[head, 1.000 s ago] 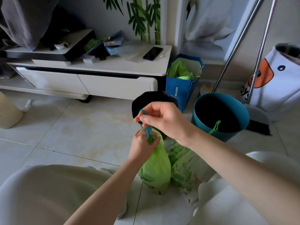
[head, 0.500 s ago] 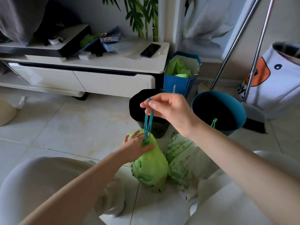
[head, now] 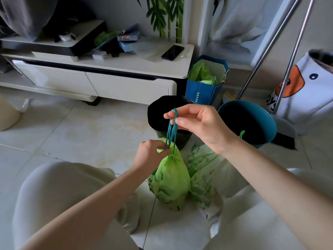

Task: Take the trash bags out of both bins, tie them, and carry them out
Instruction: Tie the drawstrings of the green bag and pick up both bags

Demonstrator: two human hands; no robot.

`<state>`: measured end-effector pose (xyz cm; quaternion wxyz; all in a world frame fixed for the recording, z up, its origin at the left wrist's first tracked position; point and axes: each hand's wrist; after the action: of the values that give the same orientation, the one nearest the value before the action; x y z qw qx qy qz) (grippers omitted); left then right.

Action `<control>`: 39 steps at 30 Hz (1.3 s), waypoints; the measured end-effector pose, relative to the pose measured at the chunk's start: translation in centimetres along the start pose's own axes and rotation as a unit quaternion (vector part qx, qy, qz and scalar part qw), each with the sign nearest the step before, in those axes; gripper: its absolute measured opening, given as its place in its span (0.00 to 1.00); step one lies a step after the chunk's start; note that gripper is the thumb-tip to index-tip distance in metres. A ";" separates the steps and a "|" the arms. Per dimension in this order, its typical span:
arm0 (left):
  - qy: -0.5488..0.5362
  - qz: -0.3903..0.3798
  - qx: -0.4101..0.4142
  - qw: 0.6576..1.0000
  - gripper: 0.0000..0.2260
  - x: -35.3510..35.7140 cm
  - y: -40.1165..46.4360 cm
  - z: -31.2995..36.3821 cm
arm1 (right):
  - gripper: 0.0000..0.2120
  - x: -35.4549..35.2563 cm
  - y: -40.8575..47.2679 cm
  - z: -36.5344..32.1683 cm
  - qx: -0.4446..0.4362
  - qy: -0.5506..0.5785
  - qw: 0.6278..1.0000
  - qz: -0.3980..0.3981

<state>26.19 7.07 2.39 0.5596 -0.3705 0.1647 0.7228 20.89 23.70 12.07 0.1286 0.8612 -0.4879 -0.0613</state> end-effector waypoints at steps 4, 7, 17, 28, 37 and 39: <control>-0.019 0.007 -0.035 0.999 0.05 0.0 0.0 0.0 | 0.09 -0.6 0.3 0.4 0.006 -0.007 0.999 0.033; -0.062 -0.010 -0.073 0.995 0.05 -0.2 0.3 -0.4 | 0.08 -1.4 0.7 0.6 0.025 -0.030 0.995 0.087; -0.240 -0.063 -0.207 0.946 0.09 -0.8 1.0 -1.4 | 0.03 -3.4 0.1 1.7 0.114 -0.106 0.979 0.131; -0.203 -0.060 -0.185 0.960 0.09 -0.2 1.5 -1.8 | 0.04 -3.2 -0.5 0.0 0.046 -0.106 0.990 0.082; 0.073 -0.184 0.075 0.977 0.11 1.0 0.0 -1.0 | 0.05 -1.3 -0.5 -0.1 -0.027 -0.093 0.995 0.031; 0.087 -0.192 0.101 0.972 0.10 1.2 -0.1 -1.0 | 0.05 -0.9 -0.3 -0.1 -0.033 -0.091 0.995 0.020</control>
<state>26.56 7.28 0.91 0.7060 -0.3982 0.2103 0.5466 20.69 24.67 12.10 0.1126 0.8375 -0.5123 -0.1531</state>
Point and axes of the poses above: each hand's wrist, its own y-axis towards the middle knuckle, its own x-axis out of the palm, z = x × y, and after that the axes turned 13 degrees about -x, right-handed
